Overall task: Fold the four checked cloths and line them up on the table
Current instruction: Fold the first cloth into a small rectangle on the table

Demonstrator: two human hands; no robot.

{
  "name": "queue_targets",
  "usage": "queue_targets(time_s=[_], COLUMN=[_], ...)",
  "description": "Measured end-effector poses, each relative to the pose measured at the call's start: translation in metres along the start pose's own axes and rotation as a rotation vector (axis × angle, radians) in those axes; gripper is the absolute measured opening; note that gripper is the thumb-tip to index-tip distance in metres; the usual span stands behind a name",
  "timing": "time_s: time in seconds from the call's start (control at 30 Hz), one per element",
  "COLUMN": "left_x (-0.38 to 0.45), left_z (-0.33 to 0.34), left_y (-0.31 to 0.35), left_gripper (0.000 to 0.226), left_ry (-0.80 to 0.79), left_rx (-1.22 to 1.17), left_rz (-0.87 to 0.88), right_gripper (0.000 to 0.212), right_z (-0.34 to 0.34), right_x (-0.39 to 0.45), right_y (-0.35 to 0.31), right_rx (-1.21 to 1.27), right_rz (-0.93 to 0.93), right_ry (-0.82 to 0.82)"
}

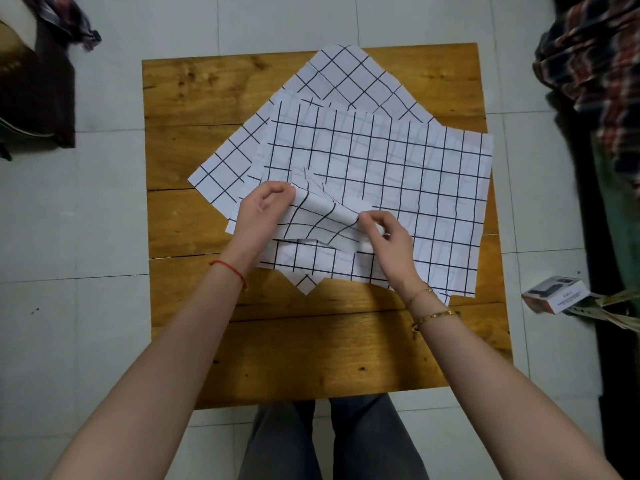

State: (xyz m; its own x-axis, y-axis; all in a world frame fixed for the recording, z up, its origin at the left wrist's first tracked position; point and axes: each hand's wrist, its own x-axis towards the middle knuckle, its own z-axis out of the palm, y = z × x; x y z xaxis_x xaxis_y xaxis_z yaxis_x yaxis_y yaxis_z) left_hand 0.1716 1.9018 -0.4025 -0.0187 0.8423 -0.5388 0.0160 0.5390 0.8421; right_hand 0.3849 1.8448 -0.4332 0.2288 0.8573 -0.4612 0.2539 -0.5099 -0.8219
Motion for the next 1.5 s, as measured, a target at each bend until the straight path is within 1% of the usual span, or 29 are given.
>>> queue_targets(time_s=[0.07, 0.13, 0.2, 0.27, 0.33, 0.4, 0.43, 0.5, 0.57, 0.63, 0.7, 0.8, 0.87, 0.97, 1.03, 1.1, 1.17, 1.23, 1.3, 1.37, 1.5], left_x=[-0.002, -0.003, -0.005, -0.007, -0.009, -0.01, -0.011, -0.011, -0.011, -0.011, -0.01, -0.008, -0.008, -0.01, -0.012, -0.013, -0.014, -0.014, -0.015, -0.015, -0.018], left_z=[-0.002, -0.005, -0.006, -0.008, -0.012, -0.018, -0.02, -0.022, -0.022, -0.022, -0.021, -0.02, -0.022, -0.025, -0.024, -0.025, -0.028, -0.033, -0.037, -0.042, -0.05], left_y=[0.0, -0.001, -0.002, 0.002, 0.005, 0.006, 0.006, 0.005, 0.001, -0.008, -0.021, -0.047, -0.065, -0.081, -0.084, -0.084, -0.087, -0.09, -0.093, -0.097, -0.101], left_gripper=[0.006, 0.007, 0.01, 0.009, 0.008, 0.01, 0.013, 0.023, 0.032, 0.04, 0.049, 0.061, 0.065, 0.066, 0.066, 0.066, 0.067, 0.068, 0.07, 0.07, 0.069], left_ry=[0.034, 0.077, 0.13, 0.165, 0.15, 0.126, 0.125, 0.12, 0.099, 0.071, 0.062, 0.058, 0.039, 0.038, 0.055, 0.061, 0.043, 0.007, -0.031, -0.058, -0.109], left_rx=[-0.042, -0.045, 0.009, 0.102, 0.103, 0.061, 0.048, 0.035, 0.058, 0.092, 0.169, 0.262, 0.276, 0.28, 0.405, 0.601, 0.826, 1.05, 1.228, 1.347, 1.459], left_rz=[0.005, 0.016, 0.083, 0.171, 0.196, 0.186, 0.172, 0.128, 0.085, 0.022, -0.059, -0.168, -0.175, -0.125, -0.026, 0.138, 0.286, 0.368, 0.399, 0.4, 0.386], right_gripper=[0.025, 0.02, 0.017, 0.018, 0.024, 0.028, 0.026, 0.017, 0.014, 0.016, 0.026, 0.038, 0.043, 0.044, 0.043, 0.042, 0.04, 0.039, 0.044, 0.049, 0.055], right_z=[0.0, 0.001, 0.002, 0.0, -0.005, -0.011, -0.013, -0.015, -0.014, -0.012, -0.008, 0.003, 0.009, 0.017, 0.021, 0.024, 0.025, 0.026, 0.032, 0.042, 0.072], right_x=[0.0, 0.002, 0.003, 0.005, 0.008, 0.011, 0.013, 0.017, 0.022, 0.025, 0.026, 0.026, 0.026, 0.025, 0.021, 0.018, 0.015, 0.012, 0.008, 0.005, 0.001], right_y=[-0.003, -0.002, -0.005, -0.01, -0.015, -0.02, -0.022, -0.023, -0.021, -0.019, -0.014, -0.006, 0.0, 0.008, 0.013, 0.017, 0.019, 0.021, 0.02, 0.016, 0.008], right_rx=[-0.064, -0.16, -0.194, -0.139, -0.029, 0.07, 0.099, 0.126, 0.137, 0.065, -0.053, -0.201, -0.299, -0.389, -0.461, -0.547, -0.666, -0.807, -0.894, -0.958, -1.073], right_rz=[-0.069, -0.161, -0.2, -0.166, -0.114, -0.068, -0.042, 0.0, 0.024, 0.007, -0.022, -0.005, -0.011, -0.05, -0.101, -0.168, -0.276, -0.398, -0.46, -0.507, -0.56], right_ry=[-0.027, -0.018, -0.004, -0.021, -0.1, -0.183, -0.207, -0.231, -0.224, -0.167, -0.123, -0.126, -0.148, -0.143, -0.127, -0.109, -0.078, -0.048, -0.09, -0.185, -0.354])
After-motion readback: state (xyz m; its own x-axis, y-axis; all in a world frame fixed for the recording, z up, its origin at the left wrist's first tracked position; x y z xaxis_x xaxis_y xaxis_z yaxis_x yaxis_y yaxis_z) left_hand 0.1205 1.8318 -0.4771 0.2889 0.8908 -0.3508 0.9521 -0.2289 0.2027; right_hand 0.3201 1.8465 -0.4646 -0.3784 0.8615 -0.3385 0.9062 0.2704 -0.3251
